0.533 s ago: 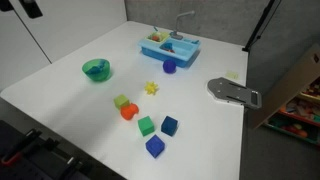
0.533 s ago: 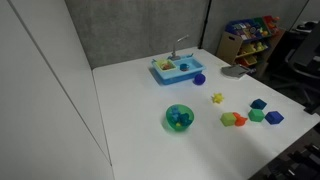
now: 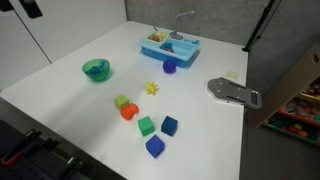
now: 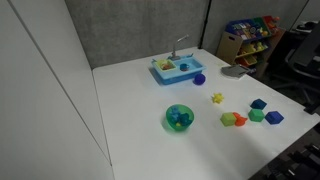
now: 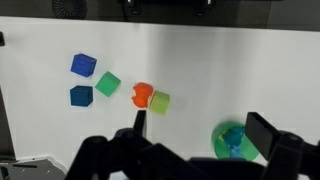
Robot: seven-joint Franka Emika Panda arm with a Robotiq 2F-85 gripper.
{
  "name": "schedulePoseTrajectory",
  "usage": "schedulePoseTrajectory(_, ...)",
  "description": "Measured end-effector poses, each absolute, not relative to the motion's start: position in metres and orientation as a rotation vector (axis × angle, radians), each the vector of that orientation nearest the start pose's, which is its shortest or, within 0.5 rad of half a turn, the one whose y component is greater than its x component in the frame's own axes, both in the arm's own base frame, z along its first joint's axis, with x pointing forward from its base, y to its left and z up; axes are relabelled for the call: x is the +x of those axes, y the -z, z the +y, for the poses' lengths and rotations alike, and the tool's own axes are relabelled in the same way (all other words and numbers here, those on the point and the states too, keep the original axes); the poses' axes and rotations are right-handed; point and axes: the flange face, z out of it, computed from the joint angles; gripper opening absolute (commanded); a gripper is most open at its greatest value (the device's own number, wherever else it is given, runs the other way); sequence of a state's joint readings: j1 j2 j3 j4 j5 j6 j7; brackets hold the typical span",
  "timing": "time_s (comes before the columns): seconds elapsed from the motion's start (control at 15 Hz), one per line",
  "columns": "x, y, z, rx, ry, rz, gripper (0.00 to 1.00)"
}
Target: Remove a blue toy from the green bowl and place it on top of the light green block
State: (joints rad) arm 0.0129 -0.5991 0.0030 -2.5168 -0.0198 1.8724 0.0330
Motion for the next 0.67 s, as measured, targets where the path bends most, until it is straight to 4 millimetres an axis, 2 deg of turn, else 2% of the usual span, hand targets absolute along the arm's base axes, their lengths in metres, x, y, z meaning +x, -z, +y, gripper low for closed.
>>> schedulePoseTrajectory(0.47,0.3624,-0.4762,0.0045,-3.163,-0.073,0.017,1.0)
schedulePoseTrajectory(0.67,0.3697,-0.4692,0.0074,-3.166,-0.092,0.022,1.0)
